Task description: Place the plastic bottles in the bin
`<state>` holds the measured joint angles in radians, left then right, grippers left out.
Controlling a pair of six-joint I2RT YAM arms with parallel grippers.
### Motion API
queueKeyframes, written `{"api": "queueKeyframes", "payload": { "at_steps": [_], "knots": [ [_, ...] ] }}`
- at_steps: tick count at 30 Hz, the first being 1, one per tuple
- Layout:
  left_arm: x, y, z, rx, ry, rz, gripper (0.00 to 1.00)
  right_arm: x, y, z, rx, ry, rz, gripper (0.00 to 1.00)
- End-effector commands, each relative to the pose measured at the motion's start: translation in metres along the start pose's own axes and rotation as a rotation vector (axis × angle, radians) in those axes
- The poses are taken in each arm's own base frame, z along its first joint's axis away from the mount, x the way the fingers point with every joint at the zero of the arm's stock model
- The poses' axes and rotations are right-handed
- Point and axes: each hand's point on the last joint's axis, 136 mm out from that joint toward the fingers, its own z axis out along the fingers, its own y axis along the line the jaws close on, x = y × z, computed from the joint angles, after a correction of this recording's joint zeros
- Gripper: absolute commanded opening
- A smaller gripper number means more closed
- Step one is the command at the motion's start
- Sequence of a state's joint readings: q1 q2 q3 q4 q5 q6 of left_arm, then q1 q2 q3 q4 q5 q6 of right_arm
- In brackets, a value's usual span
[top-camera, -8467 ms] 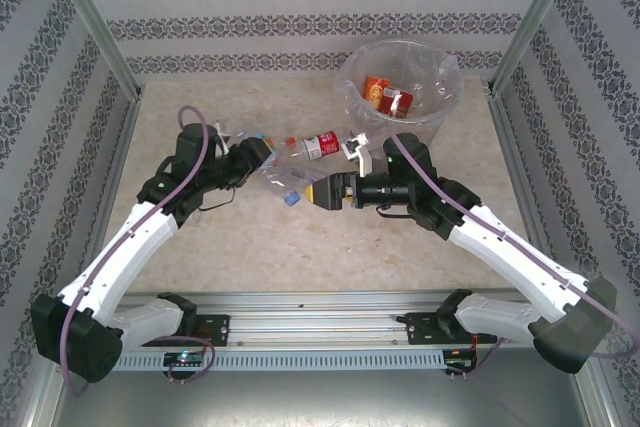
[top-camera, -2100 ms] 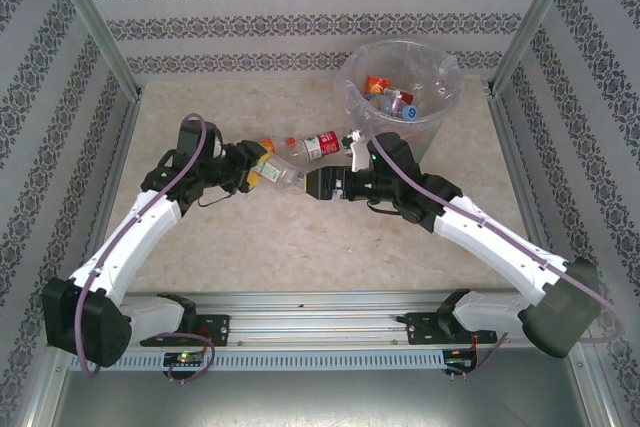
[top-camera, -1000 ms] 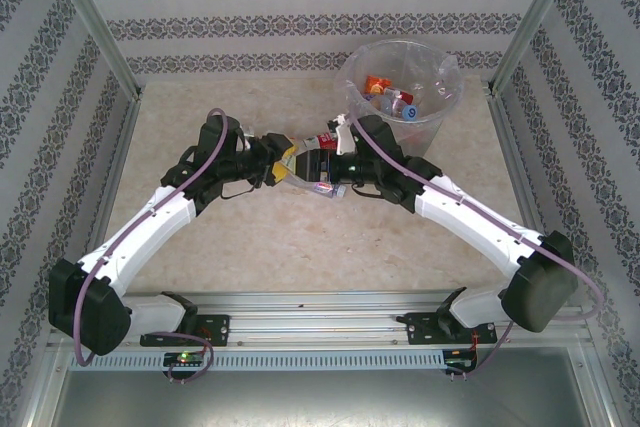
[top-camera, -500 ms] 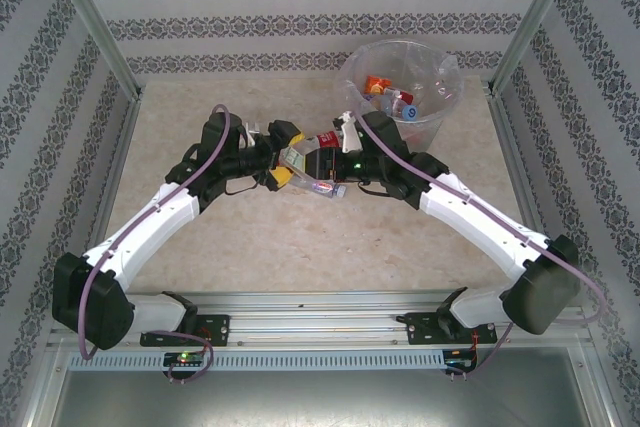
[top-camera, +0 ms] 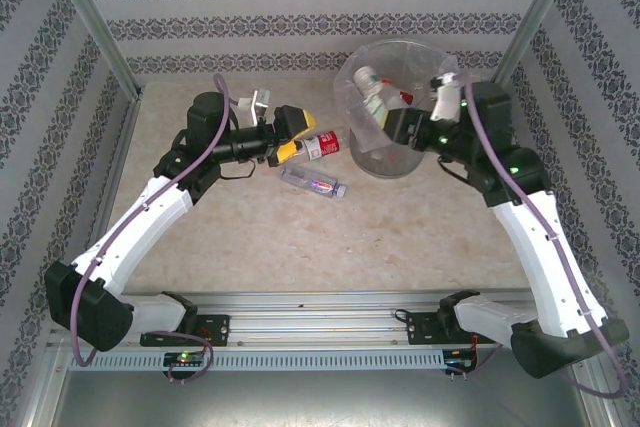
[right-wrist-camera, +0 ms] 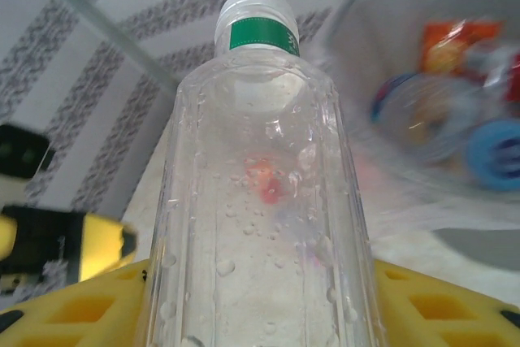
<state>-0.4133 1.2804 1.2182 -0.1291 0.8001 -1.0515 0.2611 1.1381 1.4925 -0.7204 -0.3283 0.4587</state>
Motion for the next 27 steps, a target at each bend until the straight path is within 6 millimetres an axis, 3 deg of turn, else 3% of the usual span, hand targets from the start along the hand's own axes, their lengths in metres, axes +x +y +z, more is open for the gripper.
{"api": "queueKeyframes", "payload": {
  "at_steps": [1, 7, 13, 20, 23, 27],
  "knots": [
    [0.02, -0.014, -0.015, -0.01, 0.056, 0.173, 1.0, -0.009, -0.025, -0.009, 0.113, 0.025, -0.031, 0.51],
    [0.03, 0.002, -0.03, -0.13, 0.062, 0.231, 1.0, -0.036, -0.054, 0.008, 0.224, 0.059, -0.052, 0.52],
    [0.037, 0.017, -0.04, -0.229, 0.086, 0.262, 1.0, -0.054, -0.08, 0.033, 0.34, 0.117, -0.079, 0.53],
    [0.041, 0.033, -0.045, -0.315, 0.095, 0.278, 1.0, -0.072, -0.109, 0.049, 0.487, 0.137, -0.102, 0.53],
    [0.043, 0.04, -0.044, -0.335, 0.099, 0.268, 1.0, -0.071, -0.113, 0.058, 0.499, 0.171, -0.112, 0.6],
    [0.043, 0.044, -0.045, -0.358, 0.102, 0.27, 1.0, -0.078, -0.111, 0.055, 0.521, 0.159, -0.127, 0.73]
  ]
}}
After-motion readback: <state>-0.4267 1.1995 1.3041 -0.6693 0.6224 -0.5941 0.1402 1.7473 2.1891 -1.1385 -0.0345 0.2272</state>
